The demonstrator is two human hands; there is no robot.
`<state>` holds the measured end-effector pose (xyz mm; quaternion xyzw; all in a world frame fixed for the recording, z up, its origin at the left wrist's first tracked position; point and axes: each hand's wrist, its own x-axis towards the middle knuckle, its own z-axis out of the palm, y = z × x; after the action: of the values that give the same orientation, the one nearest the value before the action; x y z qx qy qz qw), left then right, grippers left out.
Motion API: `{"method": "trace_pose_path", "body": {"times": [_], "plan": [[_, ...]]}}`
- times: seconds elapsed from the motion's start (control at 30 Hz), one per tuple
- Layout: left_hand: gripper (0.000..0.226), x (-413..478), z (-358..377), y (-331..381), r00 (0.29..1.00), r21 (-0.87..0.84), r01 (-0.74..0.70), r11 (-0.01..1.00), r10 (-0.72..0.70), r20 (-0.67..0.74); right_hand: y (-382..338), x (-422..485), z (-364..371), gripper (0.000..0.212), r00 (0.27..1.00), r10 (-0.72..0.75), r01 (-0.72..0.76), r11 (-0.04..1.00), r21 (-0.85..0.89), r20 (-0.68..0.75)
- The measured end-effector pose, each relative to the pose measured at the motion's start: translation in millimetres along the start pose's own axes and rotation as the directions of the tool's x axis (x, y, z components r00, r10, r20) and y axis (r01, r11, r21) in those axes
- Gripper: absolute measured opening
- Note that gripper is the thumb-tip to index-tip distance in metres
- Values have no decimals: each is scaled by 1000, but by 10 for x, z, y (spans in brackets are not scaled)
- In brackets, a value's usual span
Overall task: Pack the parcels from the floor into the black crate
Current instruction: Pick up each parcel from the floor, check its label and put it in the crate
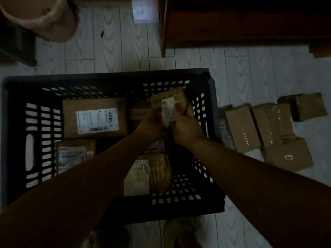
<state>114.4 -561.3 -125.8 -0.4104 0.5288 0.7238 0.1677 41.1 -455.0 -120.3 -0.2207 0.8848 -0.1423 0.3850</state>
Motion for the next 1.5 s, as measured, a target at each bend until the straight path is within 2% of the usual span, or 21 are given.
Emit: {"method": "trace_pose_path", "body": {"times": [0.13,0.27,0.4,0.5,0.63,0.77,0.83,0.9,0.97,1.07,1.13,1.3,1.5], "plan": [[61,93,37,-101,999,53,-36,998,36,8,95,39,23,85,994,98,-93,989,-112,40],[66,-19,-42,40,996,206,-33,978,14,91,50,14,-24,89,986,148,-139,984,-111,76],[70,-386,-171,424,995,426,-25,904,-17,96,-66,-219,-175,82,985,149,-149,989,-7,82],[57,-930,-266,786,997,399,8,917,-37,67,-254,-623,-520,82,989,116,-121,991,51,96],[51,-2035,-333,1281,996,344,92,935,-82,-45,-598,-1394,-1251,65,996,86,-90,981,171,32],[65,-3216,-293,1748,993,406,56,912,-8,-121,-944,-2273,-1978,42,999,50,-53,974,218,17],[60,-3732,-196,1984,992,433,2,901,52,-115,-1113,-2689,-2267,38,999,45,-48,974,219,17],[53,-4159,-92,2149,989,481,-79,873,129,-73,-1256,-3082,-2503,47,999,52,-53,977,206,7],[60,-4518,-22,2250,980,540,-107,835,181,-86,-1372,-3449,-2702,57,999,46,-41,980,193,-24],[71,-4987,76,2324,965,604,-149,783,248,-84,-1467,-3995,-2895,57,995,17,-1,987,161,-102],[75,-5265,182,2376,953,652,-195,733,299,-52,-1460,-4350,-2975,64,990,10,7,993,117,-141],[77,-5867,571,2502,898,739,-333,585,435,60,-1250,-5293,-3228,69,979,56,-55,998,9,-195],[75,-6369,1276,2698,850,748,-465,474,475,227,-736,-6194,-3647,66,944,163,-170,985,0,-287]]}}
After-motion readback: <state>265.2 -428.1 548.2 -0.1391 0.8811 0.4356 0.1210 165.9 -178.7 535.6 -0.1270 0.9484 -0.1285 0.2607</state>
